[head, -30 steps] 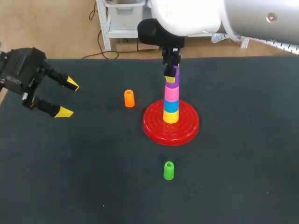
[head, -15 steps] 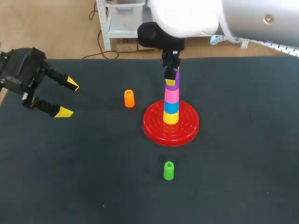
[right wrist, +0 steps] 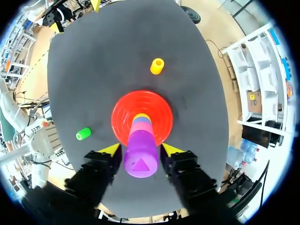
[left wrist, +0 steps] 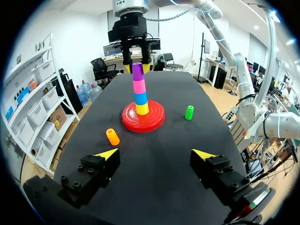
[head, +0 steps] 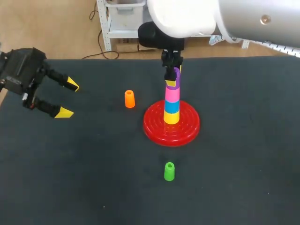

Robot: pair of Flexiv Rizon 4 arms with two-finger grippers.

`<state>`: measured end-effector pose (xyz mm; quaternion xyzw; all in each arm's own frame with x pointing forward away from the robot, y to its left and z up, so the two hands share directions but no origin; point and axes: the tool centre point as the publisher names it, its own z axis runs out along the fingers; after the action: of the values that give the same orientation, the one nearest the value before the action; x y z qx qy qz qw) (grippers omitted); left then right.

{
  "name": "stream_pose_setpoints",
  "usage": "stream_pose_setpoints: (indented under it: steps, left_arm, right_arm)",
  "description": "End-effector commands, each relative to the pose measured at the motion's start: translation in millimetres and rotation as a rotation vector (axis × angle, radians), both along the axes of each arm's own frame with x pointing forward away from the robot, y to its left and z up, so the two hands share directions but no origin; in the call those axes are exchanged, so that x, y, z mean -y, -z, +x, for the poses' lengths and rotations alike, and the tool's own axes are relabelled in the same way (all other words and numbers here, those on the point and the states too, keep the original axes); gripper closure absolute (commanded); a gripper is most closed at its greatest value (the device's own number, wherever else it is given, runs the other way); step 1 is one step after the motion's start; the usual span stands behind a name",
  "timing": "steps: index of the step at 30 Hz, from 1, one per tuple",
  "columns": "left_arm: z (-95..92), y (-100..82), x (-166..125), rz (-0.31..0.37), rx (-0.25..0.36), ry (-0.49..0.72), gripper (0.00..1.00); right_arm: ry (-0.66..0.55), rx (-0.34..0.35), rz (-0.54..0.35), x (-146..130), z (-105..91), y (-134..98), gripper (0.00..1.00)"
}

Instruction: Pick up and stack the cylinders on the red base in this order: pink,purple,orange,green

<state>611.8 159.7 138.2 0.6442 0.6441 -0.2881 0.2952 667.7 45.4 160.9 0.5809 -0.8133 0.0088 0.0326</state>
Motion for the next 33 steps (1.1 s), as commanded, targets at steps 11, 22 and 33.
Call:
stream_pose_setpoints:
  steps: [11, 22, 33]
  left_arm:
    - [-1.1, 0.9, -0.9, -0.004, 0.005, 0.0, 0.0]
    - [-1.1, 0.9, -0.9, -0.004, 0.005, 0.0, 0.0]
    - [-1.1, 0.9, -0.9, -0.004, 0.005, 0.0, 0.0]
  right_arm:
    - [-0.04, 0.149, 0.017, -15.9, -7.6, -34.9, 0.0]
    - [-0.168, 0.13, 0.072, -74.8, 12.2, -26.3, 0.0]
    - [-0.237, 0.081, 0.052, -114.3, 31.9, 4.7, 0.0]
